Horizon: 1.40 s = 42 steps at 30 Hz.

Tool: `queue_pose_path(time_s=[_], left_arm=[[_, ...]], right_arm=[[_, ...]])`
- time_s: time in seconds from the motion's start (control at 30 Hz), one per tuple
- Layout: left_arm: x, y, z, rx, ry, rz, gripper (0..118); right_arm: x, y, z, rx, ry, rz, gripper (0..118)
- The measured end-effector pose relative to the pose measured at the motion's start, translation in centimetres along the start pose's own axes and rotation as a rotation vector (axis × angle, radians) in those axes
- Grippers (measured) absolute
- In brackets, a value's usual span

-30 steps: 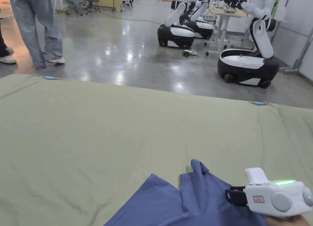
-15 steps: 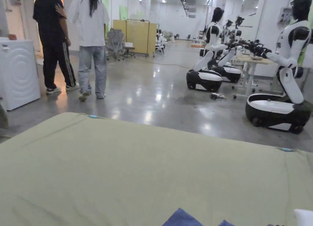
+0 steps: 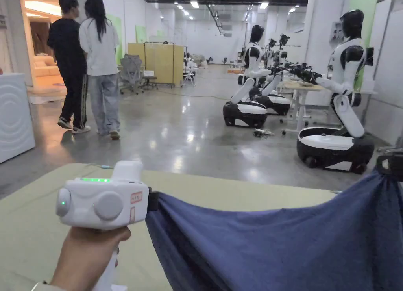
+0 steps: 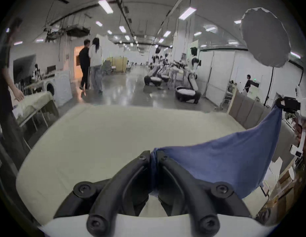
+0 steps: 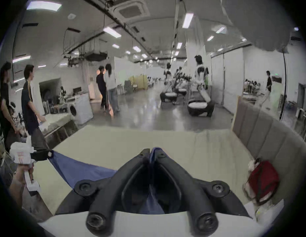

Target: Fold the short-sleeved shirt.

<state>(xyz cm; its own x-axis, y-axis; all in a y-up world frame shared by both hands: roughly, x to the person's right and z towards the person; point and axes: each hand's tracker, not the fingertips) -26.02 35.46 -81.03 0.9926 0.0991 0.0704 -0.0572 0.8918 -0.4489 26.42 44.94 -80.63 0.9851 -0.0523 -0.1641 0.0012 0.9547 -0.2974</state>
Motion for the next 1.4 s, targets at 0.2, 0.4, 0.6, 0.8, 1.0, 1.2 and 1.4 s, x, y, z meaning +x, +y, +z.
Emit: queue_pose_path(time_s=[0.2,0.4,0.6,0.8,1.0,1.2,1.4], left_arm=[[1.8,9.8,1.3,0.138,0.060,-0.045,6],[2.6,17.9,2.5,0.286,0.138,-0.084,6],[1.7,23.5,2.4,0.343,0.167,-0.079,6],[-0.6,21.7,-1.9,0.293,0.183,-0.033,6],[-2.0,13.3,-6.6,0.230,0.209,-0.012,6],[-2.1,6.5,-4.9,0.173,0.182,0.010,6],[-1.8,0.8,1.0,0.102,0.129,0.039,6]], right_arm=[[3.1,9.1,0.9,0.145,-0.075,-0.017,9],[4.1,16.4,0.8,0.268,-0.063,-0.057,9],[3.1,19.8,-0.3,0.308,-0.083,-0.048,9],[2.9,16.1,-4.3,0.270,-0.056,-0.088,9],[5.4,7.9,-10.6,0.174,-0.037,-0.155,9],[6.7,1.5,-9.6,0.123,-0.019,-0.229,9],[6.1,-3.9,-1.5,0.084,-0.039,-0.239,9]])
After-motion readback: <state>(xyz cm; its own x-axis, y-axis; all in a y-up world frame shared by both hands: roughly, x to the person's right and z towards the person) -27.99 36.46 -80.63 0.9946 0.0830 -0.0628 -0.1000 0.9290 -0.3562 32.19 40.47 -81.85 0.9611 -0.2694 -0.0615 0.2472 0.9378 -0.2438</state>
